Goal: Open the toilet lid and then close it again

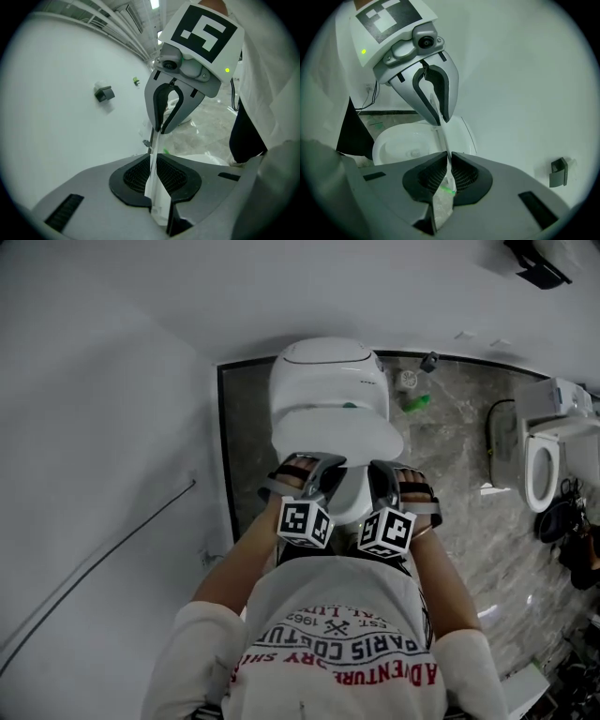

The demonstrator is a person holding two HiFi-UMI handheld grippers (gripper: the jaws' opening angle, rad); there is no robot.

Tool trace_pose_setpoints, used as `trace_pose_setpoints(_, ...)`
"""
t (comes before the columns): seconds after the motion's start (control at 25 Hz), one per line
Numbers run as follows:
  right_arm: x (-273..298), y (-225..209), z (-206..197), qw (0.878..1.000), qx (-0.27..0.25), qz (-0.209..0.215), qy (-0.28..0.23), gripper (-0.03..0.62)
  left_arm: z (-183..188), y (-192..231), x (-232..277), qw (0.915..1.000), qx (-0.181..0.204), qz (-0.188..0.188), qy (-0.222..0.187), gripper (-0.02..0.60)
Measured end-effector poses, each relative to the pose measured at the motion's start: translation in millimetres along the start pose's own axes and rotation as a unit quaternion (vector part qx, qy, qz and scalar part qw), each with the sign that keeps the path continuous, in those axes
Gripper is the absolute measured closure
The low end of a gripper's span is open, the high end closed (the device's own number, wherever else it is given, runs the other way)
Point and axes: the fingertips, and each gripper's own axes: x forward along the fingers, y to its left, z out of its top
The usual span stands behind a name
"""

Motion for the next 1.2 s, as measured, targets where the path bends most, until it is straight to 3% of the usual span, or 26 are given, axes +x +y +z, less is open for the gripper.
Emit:
trace_pose_setpoints(0.32,5.1,-24.5,3.1,1.0,0.001,0.007,-0.006,0.562,2.8,23.5,6.4,0.9999,0.008,-0.001,-0.009,0.537)
trace_pose_setpoints(0.88,37.1,-77.6,11.7,0.997,-0.019,0.06,-0.04,0.562,-4.5,81.7,30.7,0.9993,0.009,0.033,0.016,0.533)
trace_pose_setpoints(1.2,66.8,-120.1,18.4,0.996,-0.017,0.072,-0.052,0.562,-16.3,128.4,54.8,0.9991,-0.006,0.033,0.027,0.521)
